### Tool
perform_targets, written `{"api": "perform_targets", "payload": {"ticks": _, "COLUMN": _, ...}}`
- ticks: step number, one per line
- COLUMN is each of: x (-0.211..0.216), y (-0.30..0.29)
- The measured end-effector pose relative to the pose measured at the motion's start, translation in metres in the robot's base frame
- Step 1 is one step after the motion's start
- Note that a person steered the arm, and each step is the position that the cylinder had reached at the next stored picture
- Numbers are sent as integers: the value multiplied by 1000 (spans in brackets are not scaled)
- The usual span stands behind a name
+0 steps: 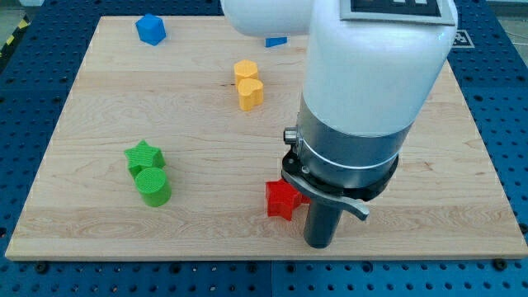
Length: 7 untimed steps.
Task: Separate the red star from the red circle
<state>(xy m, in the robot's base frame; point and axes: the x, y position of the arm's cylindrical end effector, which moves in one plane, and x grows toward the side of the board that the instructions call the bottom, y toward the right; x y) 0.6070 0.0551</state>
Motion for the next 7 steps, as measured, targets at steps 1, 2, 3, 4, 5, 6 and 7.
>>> {"api": "perform_targets", "payload": {"ticks": 1, "x": -23, "y": -21}}
{"api": "perform_targets", "payload": {"ticks": 2, "x": -23, "y": -31}}
{"api": "perform_targets", "payload": {"ticks": 3, "x": -23, "y": -43}}
{"api": "perform_targets", "payload": {"ticks": 4, "x": -21, "y": -56}}
{"api": "perform_targets", "payload": {"ticks": 5, "x": -25, "y": -60}}
{"api": "perform_targets", "payload": {"ticks": 6, "x": -53, "y": -60}}
{"api": "perform_targets", "payload": {"ticks": 7, "x": -59, "y": -60}}
